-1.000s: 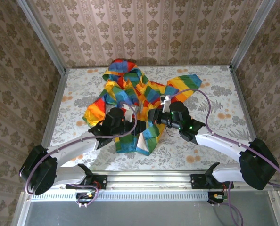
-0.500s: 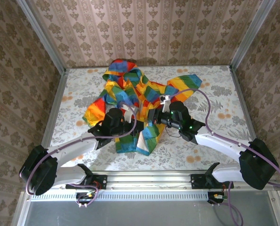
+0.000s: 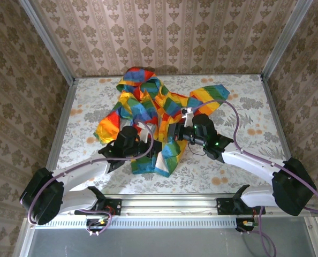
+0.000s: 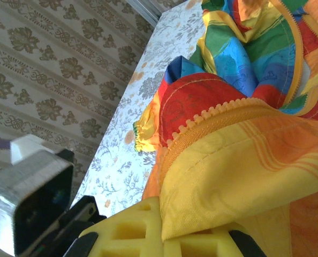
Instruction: Zip up the jacket
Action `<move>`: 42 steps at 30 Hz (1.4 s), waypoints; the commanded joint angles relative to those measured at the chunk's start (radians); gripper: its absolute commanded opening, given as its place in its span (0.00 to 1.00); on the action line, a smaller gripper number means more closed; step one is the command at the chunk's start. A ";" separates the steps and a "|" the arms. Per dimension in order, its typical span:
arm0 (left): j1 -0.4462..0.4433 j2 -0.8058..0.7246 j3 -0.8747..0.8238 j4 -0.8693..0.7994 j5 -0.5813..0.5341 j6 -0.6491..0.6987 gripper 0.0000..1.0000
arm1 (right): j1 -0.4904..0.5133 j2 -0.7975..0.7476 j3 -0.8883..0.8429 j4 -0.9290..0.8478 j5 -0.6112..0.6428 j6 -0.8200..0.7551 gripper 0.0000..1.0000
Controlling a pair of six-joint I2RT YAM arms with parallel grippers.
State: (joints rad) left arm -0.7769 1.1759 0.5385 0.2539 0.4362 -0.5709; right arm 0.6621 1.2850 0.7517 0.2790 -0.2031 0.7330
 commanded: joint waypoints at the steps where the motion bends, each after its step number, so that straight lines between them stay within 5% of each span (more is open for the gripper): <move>1: 0.008 -0.004 -0.022 -0.005 0.040 -0.017 0.00 | -0.010 -0.023 0.039 -0.003 -0.013 -0.026 0.00; 10: 0.007 -0.027 -0.020 -0.061 0.039 -0.005 0.00 | -0.024 -0.010 0.059 -0.049 -0.045 -0.049 0.00; 15: 0.017 -0.111 0.000 -0.191 0.009 0.044 0.17 | -0.048 0.016 0.082 -0.141 -0.085 -0.072 0.00; 22: 0.055 -0.282 -0.014 -0.384 -0.067 0.068 0.27 | -0.062 0.053 0.088 -0.222 -0.168 -0.076 0.00; 35: 0.185 -0.604 -0.105 -0.895 -0.404 -0.122 0.38 | -0.064 0.194 0.013 -0.199 -0.239 -0.058 0.00; 42: 0.256 -0.596 -0.155 -0.918 -0.356 -0.178 0.40 | -0.064 0.296 0.006 -0.163 -0.252 -0.046 0.00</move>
State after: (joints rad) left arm -0.5381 0.5694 0.4072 -0.6170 0.0746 -0.6994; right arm 0.6018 1.5543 0.7635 0.0784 -0.4282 0.6807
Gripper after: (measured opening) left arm 0.401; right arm 0.058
